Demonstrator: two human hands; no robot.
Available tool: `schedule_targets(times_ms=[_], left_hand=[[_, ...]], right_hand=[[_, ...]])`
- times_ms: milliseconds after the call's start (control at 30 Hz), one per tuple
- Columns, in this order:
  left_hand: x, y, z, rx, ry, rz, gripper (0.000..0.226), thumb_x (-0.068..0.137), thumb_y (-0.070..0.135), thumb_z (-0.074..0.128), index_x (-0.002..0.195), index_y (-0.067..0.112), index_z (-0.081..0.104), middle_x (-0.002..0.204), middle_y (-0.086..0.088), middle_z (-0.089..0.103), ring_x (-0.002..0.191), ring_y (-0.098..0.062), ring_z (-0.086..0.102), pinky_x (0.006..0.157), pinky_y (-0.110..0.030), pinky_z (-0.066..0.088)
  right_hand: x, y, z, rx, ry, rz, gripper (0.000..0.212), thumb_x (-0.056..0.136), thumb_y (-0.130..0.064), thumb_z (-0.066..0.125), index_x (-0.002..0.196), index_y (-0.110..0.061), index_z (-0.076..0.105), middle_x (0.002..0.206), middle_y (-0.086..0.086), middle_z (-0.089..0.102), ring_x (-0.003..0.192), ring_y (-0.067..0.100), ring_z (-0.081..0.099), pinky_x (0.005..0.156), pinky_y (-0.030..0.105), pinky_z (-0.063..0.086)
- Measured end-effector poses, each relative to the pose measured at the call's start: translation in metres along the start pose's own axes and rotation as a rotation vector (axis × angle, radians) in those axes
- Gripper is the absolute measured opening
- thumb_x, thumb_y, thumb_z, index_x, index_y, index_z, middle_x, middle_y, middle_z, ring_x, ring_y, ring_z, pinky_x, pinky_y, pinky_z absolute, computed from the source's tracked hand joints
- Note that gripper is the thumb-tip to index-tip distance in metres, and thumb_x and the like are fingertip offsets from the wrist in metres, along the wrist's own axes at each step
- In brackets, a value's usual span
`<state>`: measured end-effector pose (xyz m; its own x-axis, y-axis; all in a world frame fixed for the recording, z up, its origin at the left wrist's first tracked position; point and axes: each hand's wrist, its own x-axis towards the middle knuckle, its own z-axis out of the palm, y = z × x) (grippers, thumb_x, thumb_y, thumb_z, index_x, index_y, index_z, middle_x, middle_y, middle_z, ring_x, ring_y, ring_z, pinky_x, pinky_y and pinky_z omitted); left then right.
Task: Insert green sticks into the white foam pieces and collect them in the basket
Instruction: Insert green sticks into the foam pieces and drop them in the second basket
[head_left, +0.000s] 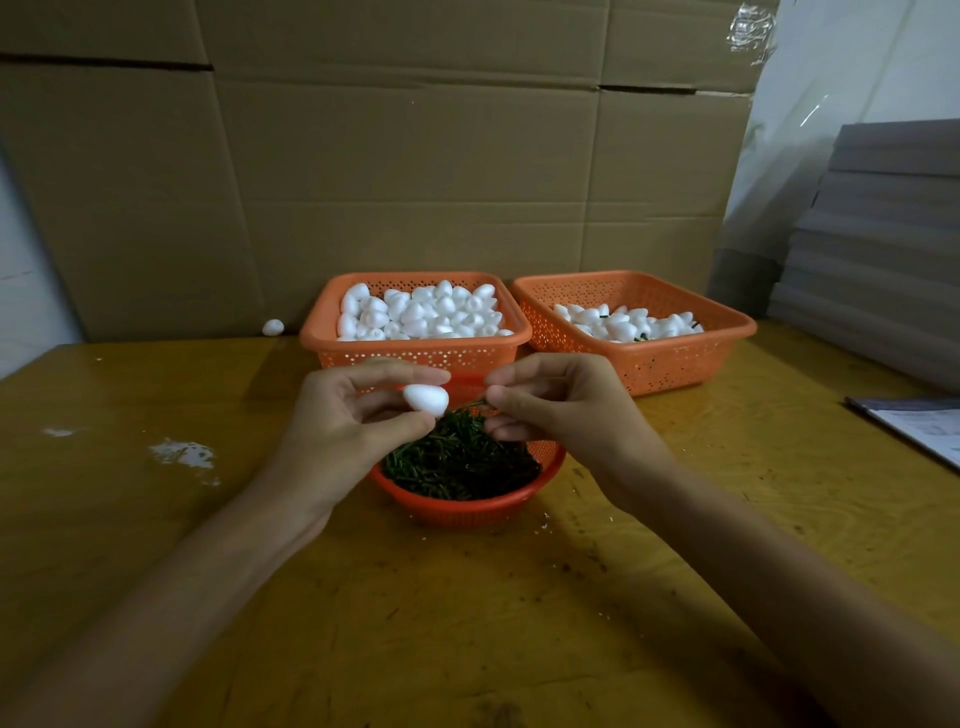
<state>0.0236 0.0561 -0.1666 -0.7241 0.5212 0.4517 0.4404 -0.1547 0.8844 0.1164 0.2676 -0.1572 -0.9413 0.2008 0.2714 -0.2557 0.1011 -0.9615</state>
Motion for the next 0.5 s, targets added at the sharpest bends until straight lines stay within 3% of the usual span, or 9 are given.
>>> schedule_targets(times_ms=[200,267,367,500], left_hand=[[-0.0002,0.0011,0.0024,-0.018,0.003,-0.014,0.045,0.072,0.011,0.082,0.111,0.033,0.077,0.107,-0.002,0.078,0.096,-0.014,0.075,0.080,-0.020,0.056],[0.0001,0.0006,0.0025,-0.019,0.021,-0.011,0.041,0.071,0.010,0.083,0.104,0.033,0.077,0.106,-0.002,0.078,0.094,-0.014,0.074,0.079,-0.020,0.057],[-0.0005,0.0008,0.0022,0.004,0.013,0.015,0.037,0.073,0.001,0.087,0.093,0.032,0.080,0.103,-0.002,0.079,0.092,-0.014,0.074,0.078,-0.020,0.057],[-0.0017,0.0005,0.0024,0.007,0.009,0.039,0.044,0.078,-0.014,0.081,0.093,0.028,0.083,0.102,-0.005,0.080,0.097,-0.017,0.075,0.079,-0.020,0.057]], right_hand=[[-0.0003,-0.0011,-0.0008,0.000,-0.005,-0.003,0.005,0.092,-0.007,0.074,0.095,-0.004,0.077,0.090,0.015,0.079,0.075,0.020,0.077,0.069,0.023,0.061],[-0.0003,-0.0013,-0.0014,-0.020,-0.007,0.000,0.008,0.092,-0.009,0.075,0.096,-0.003,0.077,0.090,0.014,0.079,0.076,0.020,0.076,0.070,0.024,0.061],[-0.0004,-0.0023,-0.0036,-0.039,-0.033,0.016,0.009,0.091,-0.009,0.076,0.097,-0.002,0.077,0.089,0.013,0.078,0.076,0.018,0.075,0.071,0.023,0.060],[-0.0012,-0.0046,-0.0029,-0.058,-0.043,0.025,0.009,0.087,-0.008,0.080,0.094,-0.004,0.078,0.087,0.015,0.078,0.076,0.019,0.075,0.073,0.023,0.060]])
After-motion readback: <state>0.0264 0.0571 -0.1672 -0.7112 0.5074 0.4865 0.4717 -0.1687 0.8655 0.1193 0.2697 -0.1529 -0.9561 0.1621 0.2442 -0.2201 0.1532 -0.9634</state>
